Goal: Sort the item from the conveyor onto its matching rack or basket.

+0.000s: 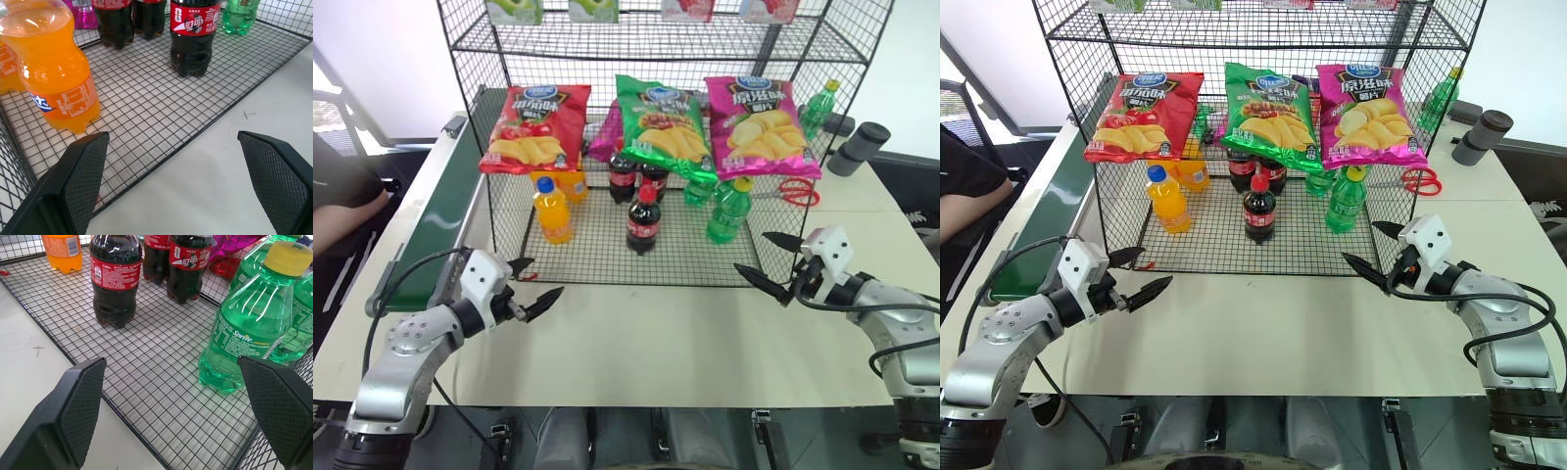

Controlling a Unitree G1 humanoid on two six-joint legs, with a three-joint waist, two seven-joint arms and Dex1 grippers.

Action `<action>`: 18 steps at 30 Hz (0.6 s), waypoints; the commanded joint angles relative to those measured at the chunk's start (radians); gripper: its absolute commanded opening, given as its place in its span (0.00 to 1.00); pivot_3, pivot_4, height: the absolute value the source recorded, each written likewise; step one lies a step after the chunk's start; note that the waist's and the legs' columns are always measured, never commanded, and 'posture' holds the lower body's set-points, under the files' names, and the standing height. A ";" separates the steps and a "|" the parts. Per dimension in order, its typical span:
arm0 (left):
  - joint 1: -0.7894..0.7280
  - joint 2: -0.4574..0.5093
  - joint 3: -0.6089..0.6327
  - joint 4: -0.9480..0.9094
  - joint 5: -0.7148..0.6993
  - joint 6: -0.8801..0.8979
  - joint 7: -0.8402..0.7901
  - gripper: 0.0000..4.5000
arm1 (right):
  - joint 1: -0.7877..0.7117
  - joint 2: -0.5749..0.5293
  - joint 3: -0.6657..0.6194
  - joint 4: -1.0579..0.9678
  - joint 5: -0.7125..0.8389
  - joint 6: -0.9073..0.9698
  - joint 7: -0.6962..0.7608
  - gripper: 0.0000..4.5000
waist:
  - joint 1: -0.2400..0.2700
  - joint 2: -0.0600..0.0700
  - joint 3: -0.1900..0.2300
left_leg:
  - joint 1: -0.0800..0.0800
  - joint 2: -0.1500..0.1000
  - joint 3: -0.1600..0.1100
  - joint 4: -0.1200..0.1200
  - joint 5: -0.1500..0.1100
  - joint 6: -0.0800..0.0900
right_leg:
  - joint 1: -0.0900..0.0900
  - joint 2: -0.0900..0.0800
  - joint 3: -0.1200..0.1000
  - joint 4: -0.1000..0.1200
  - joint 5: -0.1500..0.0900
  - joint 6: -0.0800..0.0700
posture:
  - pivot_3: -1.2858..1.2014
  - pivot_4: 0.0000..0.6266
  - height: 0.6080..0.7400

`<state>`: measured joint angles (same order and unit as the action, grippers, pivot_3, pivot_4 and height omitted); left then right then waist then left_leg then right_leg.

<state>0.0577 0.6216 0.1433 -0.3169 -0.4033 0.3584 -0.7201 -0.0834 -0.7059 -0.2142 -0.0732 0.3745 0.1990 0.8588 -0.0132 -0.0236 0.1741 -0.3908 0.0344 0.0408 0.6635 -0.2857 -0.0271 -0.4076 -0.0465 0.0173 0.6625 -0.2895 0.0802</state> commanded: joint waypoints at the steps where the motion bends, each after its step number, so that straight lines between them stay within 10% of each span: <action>1: 0.000 0.009 0.029 -0.032 0.001 -0.017 0.002 1.00 | -0.003 0.004 -0.017 -0.027 0.000 -0.020 -0.011 0.99 | 0.000 0.000 0.000 | 0.000 0.000 0.000 0.000 0.000 0.000 | 0.000 0.000 0.000 0.000 0.000 0.000 | 0.52 0.24 0.95; 18: -0.011 0.009 0.018 -0.029 0.007 -0.017 0.004 1.00 | -0.030 0.028 0.001 -0.010 -0.020 -0.038 -0.032 0.99 | 0.000 0.000 0.000 | 0.000 0.000 0.000 0.000 0.000 0.000 | 0.000 0.000 0.000 0.000 0.000 0.000 | 0.52 0.24 0.95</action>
<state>0.0560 0.6225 0.1438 -0.3169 -0.4023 0.3584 -0.7168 -0.0998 -0.6836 -0.2036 -0.0730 0.3543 0.1833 0.8304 -0.0133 -0.0236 0.1741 -0.3908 0.0343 0.0409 0.6636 -0.2857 -0.0271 -0.4076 -0.0464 0.0173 0.6627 -0.2895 0.0802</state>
